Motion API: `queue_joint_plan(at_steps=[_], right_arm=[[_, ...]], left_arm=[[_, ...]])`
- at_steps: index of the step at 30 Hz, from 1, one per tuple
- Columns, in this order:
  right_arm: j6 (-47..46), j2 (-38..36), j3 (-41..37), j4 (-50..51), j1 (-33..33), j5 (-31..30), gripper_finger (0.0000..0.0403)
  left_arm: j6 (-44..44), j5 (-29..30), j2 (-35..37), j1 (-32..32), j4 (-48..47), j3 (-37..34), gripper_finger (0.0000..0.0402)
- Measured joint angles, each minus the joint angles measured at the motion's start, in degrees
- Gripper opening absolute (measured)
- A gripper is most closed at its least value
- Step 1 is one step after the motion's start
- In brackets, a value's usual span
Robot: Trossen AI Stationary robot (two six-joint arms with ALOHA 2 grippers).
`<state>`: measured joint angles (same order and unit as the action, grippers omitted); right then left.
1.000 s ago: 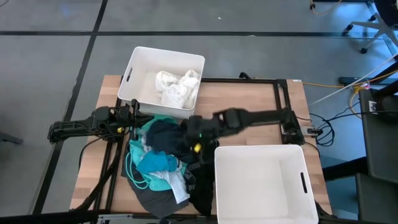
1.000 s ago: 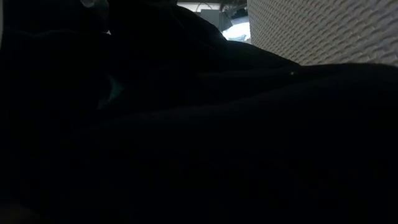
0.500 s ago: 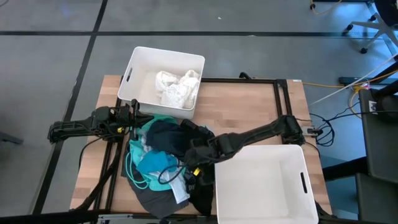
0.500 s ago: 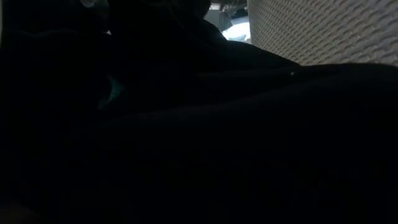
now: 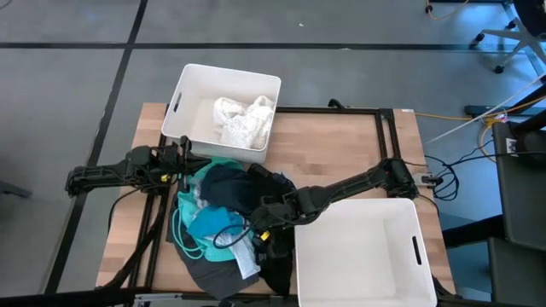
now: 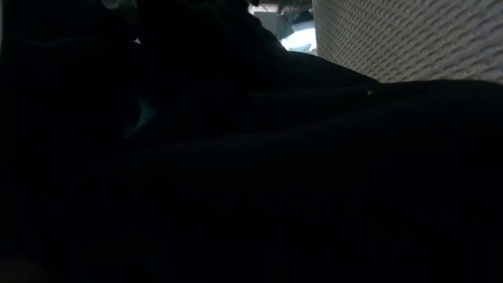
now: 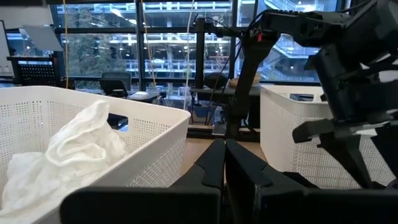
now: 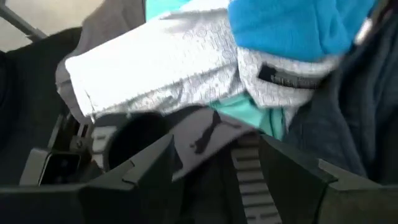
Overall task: Sort clothes
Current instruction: Put the black boxer into the top white bin
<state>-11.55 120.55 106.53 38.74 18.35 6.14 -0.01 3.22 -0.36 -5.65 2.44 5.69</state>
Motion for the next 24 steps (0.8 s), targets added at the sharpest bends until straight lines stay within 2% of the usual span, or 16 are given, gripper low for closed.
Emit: queue_joint_plan(at_steps=[11, 14, 18, 24], right_arm=[[0.2, 2.4, 0.0, 0.7, 0.0, 2.0, 0.0233], [2.2, 3.4, 0.0, -0.5, 0.0, 2.0, 0.0219], [3.2, 4.4, 0.0, -0.7, 0.0, 2.5, 0.0166], [6.3, 4.5, 0.0, -1.2, 0.0, 2.9, 0.0053]], left_arm=[[-0.2, 0.4, 0.0, 0.0, 0.0, 0.0, 0.0004], [-0.3, 0.4, 0.0, 0.0, 0.0, 0.0, 0.0004], [-0.3, 0.4, 0.0, 0.0, 0.0, 0.0, 0.0004], [-0.4, 0.7, -0.1, 0.0, 0.0, 0.0, 0.0004]])
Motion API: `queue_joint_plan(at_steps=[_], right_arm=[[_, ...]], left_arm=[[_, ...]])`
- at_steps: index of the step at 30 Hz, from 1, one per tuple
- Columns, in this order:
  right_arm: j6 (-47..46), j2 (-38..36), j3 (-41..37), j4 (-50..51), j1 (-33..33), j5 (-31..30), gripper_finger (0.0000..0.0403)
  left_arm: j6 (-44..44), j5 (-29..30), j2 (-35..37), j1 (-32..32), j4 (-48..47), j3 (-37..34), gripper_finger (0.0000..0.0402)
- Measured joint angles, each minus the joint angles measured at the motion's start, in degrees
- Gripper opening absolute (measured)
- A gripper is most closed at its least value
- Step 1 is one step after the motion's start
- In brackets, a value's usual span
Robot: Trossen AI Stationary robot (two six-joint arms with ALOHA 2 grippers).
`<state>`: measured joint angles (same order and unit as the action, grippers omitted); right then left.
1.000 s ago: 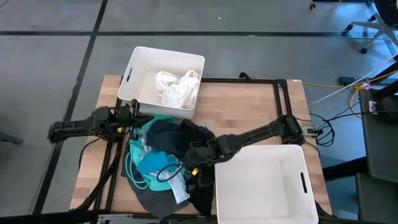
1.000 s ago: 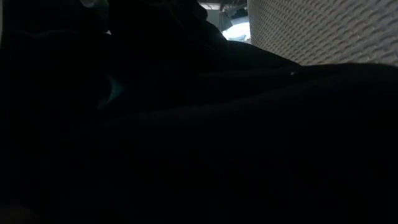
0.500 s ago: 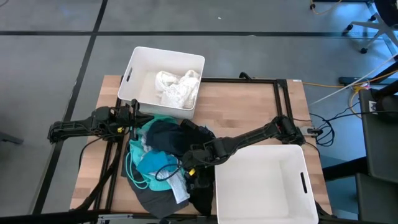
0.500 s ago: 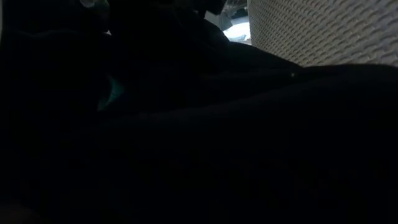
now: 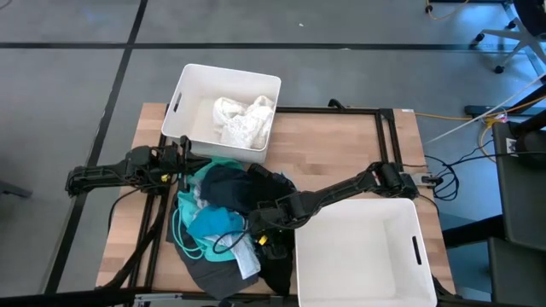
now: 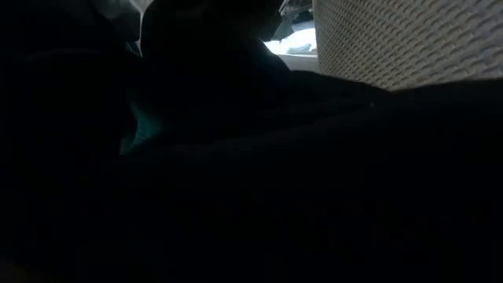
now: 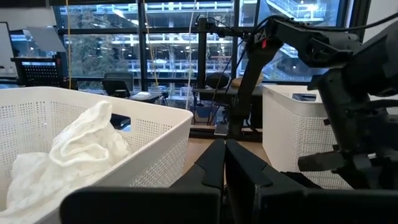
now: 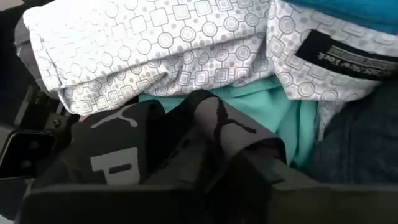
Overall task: Sort clothes
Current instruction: Put the black boxer into the top white bin
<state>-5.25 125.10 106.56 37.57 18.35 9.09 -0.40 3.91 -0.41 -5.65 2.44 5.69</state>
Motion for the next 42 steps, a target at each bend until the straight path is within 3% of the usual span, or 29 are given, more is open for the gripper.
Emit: queue_joint_plan(at_steps=[3, 10, 26, 32, 42], right_arm=[[2.0, -0.1, 0.8, 0.2, 0.0, 0.0, 0.0010], [4.7, -0.3, 7.4, 4.6, 0.0, -2.6, 0.0017], [14.5, -0.4, 28.4, 14.8, -2.6, -20.5, 0.0004], [16.4, -3.0, 28.3, 12.4, -7.8, -24.0, 0.0012], [19.9, -4.9, 28.4, 4.6, -17.7, -24.1, 0.0010]], left_arm=[[0.0, 0.1, 0.0, 0.0, 0.0, 0.0, 0.0004], [0.0, 0.2, 0.0, 0.0, 0.0, 0.0, 0.0004], [0.4, 0.2, 0.0, 0.0, 0.0, 0.0, 0.0004], [0.6, 0.2, 0.0, 0.0, -0.1, 0.0, 0.0004], [0.6, 0.2, 0.0, 0.0, -0.1, 0.0, 0.0004]])
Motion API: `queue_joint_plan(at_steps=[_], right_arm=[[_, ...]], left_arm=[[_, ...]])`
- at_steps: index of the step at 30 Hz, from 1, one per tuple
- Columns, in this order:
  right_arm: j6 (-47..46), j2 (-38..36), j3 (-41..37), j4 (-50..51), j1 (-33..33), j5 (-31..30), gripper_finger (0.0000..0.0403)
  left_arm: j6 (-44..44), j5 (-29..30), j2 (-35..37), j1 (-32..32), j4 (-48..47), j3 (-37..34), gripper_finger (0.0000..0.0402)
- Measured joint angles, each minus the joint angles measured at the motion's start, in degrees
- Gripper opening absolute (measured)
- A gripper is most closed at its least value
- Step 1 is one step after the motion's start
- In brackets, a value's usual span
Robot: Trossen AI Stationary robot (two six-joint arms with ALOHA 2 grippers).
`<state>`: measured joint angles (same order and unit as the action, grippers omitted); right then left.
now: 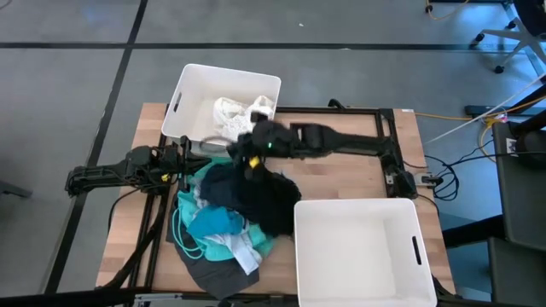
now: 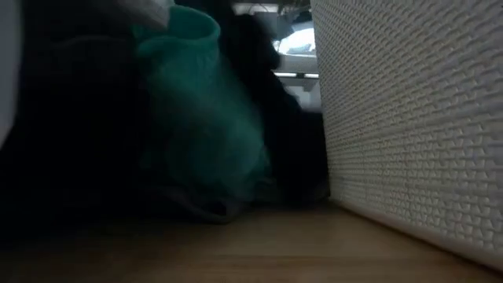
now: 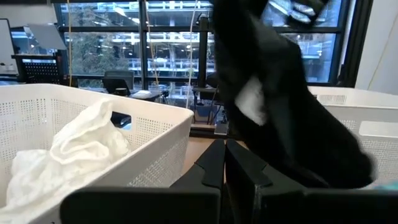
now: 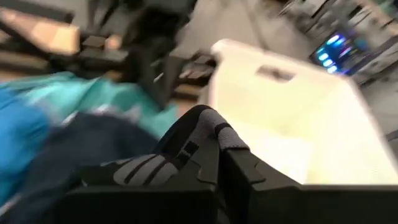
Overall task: Sort clothes
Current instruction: Put the black boxer into the top white bin
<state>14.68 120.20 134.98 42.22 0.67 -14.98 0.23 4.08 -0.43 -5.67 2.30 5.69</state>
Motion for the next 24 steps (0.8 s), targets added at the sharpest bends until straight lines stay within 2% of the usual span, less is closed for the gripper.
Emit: queue_joint_plan(at_steps=[10, 24], right_arm=[[6.2, -0.4, 0.0, -19.2, -6.9, 0.6, 0.0014], [8.1, -0.3, 0.0, -47.5, -14.1, 1.1, 0.0014]], left_arm=[[-0.2, 0.0, 0.0, 0.0, -0.2, 0.0, 0.0004], [-0.2, 0.0, 0.0, 0.0, -0.1, 0.0, 0.0004]])
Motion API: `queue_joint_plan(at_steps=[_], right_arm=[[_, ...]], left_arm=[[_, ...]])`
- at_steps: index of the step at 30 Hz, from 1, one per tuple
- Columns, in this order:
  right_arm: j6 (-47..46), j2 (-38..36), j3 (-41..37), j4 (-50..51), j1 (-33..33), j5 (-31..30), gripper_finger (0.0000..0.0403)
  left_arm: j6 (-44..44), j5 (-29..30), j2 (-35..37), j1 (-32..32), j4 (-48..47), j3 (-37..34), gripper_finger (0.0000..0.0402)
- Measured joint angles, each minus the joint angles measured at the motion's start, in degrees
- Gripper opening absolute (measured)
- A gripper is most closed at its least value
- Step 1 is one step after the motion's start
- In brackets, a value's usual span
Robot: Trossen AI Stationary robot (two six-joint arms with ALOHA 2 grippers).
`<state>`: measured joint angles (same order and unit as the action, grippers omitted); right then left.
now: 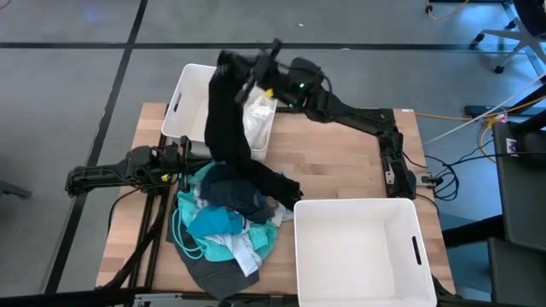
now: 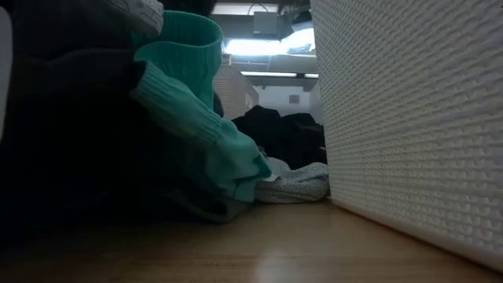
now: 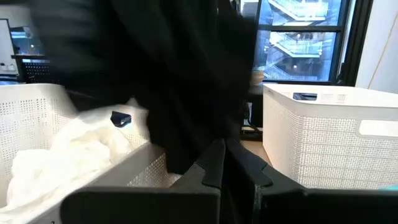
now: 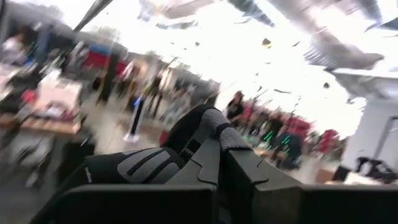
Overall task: Sort clothes
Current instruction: Put the black boxer into the top white bin
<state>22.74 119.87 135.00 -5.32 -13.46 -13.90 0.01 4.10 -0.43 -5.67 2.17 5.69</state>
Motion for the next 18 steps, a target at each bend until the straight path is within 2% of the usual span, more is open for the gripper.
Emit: queue_joint_plan(at_steps=[6, 18], right_arm=[[0.0, 0.0, 0.0, -6.0, -2.4, 0.0, 0.0014], [0.5, 0.2, -1.7, 1.3, -4.4, 0.0, 0.0014]], left_arm=[[0.0, 0.0, 0.0, 0.0, 0.0, 0.0, 0.0004], [-0.3, 0.0, 0.0, 0.0, 0.0, 0.0, 0.0004]])
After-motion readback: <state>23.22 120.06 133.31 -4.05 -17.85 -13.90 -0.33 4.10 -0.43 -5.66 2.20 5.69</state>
